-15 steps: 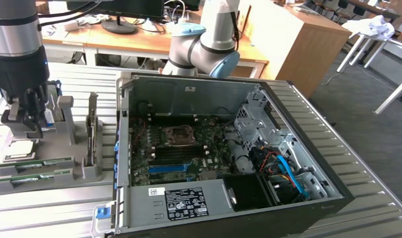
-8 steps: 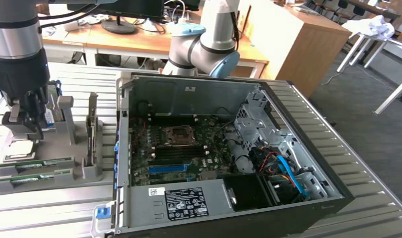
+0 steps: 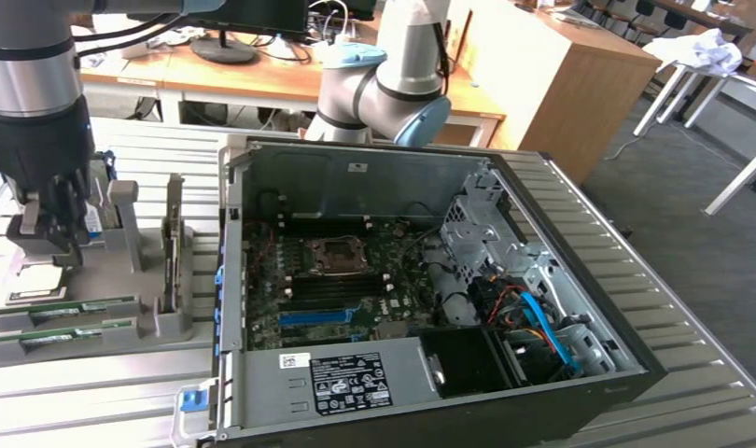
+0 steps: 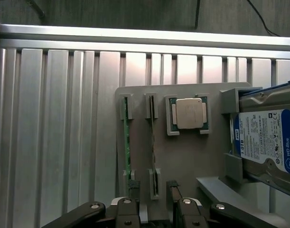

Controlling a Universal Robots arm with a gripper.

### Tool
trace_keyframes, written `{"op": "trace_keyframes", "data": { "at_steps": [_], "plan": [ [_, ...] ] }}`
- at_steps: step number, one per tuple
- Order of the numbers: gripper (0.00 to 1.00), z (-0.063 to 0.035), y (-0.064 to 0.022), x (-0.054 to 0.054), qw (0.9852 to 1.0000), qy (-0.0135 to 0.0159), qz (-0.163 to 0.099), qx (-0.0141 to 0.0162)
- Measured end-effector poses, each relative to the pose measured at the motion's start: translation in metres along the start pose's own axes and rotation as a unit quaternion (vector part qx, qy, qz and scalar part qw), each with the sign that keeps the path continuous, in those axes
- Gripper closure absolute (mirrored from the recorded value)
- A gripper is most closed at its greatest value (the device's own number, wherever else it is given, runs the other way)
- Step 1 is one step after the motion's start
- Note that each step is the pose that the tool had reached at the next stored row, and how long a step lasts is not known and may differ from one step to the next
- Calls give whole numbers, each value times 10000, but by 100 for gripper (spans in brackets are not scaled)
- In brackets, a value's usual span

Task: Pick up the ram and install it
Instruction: 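Pick up the ram and move it above insertion slot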

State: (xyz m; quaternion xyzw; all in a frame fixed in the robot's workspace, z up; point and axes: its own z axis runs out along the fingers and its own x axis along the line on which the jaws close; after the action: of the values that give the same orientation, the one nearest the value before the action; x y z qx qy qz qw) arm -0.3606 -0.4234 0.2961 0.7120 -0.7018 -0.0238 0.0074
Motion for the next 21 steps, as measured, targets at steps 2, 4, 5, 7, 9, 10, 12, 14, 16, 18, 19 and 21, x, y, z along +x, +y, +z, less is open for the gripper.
{"op": "trace_keyframes", "data": {
  "at_steps": [2, 4, 5, 7, 9, 10, 12, 14, 16, 18, 19, 21],
  "plan": [
    [64, 12, 0, 1, 10000, 1, -16, -1],
    [64, 24, -1, 2, 10000, 1, -32, -1],
    [64, 29, -1, 2, 10000, 2, -39, -1],
    [64, 40, -2, 3, 10000, 2, -54, -1],
    [64, 51, -2, 4, 10000, 3, -69, -2],
    [64, 57, -2, 4, 10000, 3, -76, -2],
    [64, 68, -3, 4, 10000, 4, -89, -2],
    [64, 81, -3, 5, 9999, 5, -103, -3],
    [64, 93, -4, 6, 9999, 5, -116, -3],
    [64, 105, -5, 6, 9999, 6, -129, -3],
    [64, 111, -5, 7, 9999, 6, -136, -3],
    [64, 123, -5, 8, 9999, 6, -149, -3]
  ]
}}
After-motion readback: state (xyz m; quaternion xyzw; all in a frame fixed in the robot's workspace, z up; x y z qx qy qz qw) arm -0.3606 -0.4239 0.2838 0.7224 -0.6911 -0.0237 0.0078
